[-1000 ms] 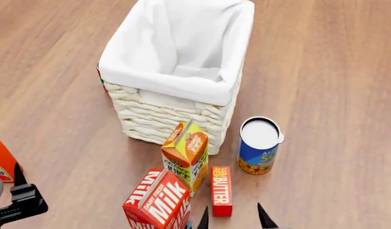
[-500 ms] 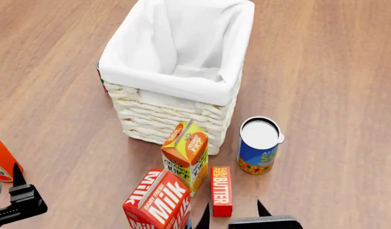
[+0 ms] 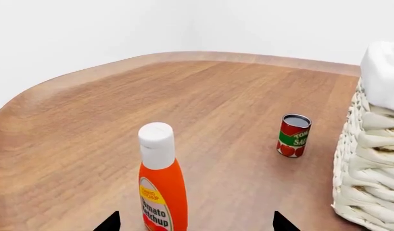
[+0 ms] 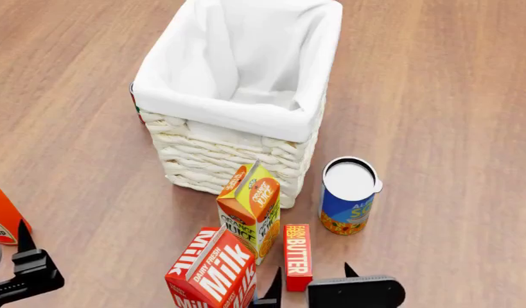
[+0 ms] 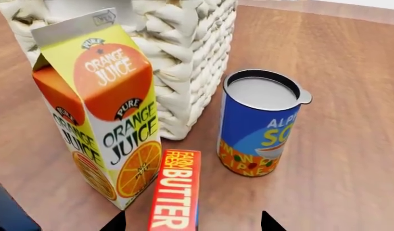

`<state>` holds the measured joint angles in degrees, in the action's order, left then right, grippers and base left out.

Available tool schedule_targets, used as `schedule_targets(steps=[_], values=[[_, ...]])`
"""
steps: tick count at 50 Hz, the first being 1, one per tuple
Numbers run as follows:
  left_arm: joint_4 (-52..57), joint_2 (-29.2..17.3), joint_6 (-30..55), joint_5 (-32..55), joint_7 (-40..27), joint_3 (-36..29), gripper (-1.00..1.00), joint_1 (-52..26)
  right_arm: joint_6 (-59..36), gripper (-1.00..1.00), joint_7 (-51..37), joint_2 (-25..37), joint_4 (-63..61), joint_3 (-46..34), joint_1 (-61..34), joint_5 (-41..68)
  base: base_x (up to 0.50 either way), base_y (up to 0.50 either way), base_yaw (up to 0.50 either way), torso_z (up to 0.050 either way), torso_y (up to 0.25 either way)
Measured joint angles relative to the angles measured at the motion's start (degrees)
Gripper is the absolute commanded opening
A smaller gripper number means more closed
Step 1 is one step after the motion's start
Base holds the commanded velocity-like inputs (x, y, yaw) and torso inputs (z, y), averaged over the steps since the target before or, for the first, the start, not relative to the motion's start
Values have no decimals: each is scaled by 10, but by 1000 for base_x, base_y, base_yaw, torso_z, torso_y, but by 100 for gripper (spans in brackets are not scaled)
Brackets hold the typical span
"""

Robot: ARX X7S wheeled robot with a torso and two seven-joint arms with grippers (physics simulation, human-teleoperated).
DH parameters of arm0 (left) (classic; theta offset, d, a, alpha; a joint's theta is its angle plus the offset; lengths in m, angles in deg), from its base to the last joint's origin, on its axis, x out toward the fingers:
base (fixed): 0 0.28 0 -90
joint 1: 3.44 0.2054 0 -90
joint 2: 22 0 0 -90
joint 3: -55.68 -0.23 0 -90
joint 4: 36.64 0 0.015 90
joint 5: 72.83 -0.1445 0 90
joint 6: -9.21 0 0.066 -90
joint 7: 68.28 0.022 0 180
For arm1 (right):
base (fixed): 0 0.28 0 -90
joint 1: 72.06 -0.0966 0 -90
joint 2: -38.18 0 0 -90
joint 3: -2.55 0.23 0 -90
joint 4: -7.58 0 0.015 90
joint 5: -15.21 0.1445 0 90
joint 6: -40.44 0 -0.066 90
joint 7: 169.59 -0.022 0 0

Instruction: Pick up the butter and put it in the basket.

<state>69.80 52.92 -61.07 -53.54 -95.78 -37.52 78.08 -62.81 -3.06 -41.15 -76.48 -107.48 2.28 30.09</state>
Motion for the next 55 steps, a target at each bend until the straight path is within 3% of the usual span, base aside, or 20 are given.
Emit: schedule_targets(steps=[55], values=[[30, -10, 8, 20, -16, -3, 100, 9, -46, 100, 4, 9, 38, -6, -44, 37, 0, 0, 0, 0, 0]])
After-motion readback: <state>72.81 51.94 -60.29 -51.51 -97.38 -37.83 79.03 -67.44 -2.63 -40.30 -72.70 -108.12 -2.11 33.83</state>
